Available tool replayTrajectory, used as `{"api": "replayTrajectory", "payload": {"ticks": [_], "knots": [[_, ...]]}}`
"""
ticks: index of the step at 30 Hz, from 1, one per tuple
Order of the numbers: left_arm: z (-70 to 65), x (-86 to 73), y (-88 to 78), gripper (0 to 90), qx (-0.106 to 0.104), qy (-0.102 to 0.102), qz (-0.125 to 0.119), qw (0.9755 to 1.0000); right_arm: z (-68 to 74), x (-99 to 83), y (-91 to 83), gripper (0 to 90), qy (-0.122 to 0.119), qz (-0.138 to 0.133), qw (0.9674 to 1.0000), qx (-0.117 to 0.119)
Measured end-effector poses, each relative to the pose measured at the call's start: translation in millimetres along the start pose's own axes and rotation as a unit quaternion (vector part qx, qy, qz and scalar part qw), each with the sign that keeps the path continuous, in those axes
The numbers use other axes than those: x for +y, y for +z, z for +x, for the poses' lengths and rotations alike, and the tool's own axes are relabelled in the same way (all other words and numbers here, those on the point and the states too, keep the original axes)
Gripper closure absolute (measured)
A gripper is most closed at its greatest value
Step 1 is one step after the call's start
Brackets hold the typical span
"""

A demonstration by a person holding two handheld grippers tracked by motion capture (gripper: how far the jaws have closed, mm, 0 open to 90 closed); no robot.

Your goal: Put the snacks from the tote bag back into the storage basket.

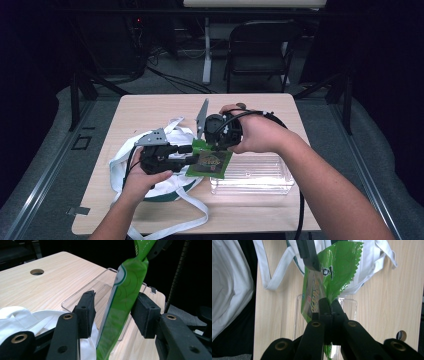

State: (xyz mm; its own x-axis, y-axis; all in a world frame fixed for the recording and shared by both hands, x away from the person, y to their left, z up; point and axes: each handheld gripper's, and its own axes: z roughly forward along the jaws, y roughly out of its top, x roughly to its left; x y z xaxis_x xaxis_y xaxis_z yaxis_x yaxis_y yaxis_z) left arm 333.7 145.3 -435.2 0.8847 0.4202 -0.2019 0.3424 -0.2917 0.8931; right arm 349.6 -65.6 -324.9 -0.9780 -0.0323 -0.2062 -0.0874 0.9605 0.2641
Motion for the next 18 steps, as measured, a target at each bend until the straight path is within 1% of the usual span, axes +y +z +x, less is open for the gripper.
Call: {"api": "replayTrajectory", "payload": {"ticks": [6, 10, 15, 18], "knots": [[2.1, 0.0, -2.5, 54.2, 0.001, -0.003, -0.002, 1.0000, -2.6, -8.5, -4.3, 90.0, 0.007, 0.010, 0.9999, -0.006], [3.9, -0.5, -3.9, 54.2, 0.007, -0.008, -0.001, 0.9999, -3.7, -14.7, -8.5, 90.0, 0.010, 0.020, 0.9996, -0.015], [8.9, -1.7, -6.9, 54.5, 0.012, -0.013, -0.004, 0.9998, -4.7, -23.7, -12.0, 90.0, 0.019, 0.019, 0.9994, -0.020], [10.6, -2.2, -8.1, 54.6, 0.015, -0.016, -0.005, 0.9997, -5.7, -28.6, -13.4, 90.0, 0.025, 0.027, 0.9990, -0.023]]}}
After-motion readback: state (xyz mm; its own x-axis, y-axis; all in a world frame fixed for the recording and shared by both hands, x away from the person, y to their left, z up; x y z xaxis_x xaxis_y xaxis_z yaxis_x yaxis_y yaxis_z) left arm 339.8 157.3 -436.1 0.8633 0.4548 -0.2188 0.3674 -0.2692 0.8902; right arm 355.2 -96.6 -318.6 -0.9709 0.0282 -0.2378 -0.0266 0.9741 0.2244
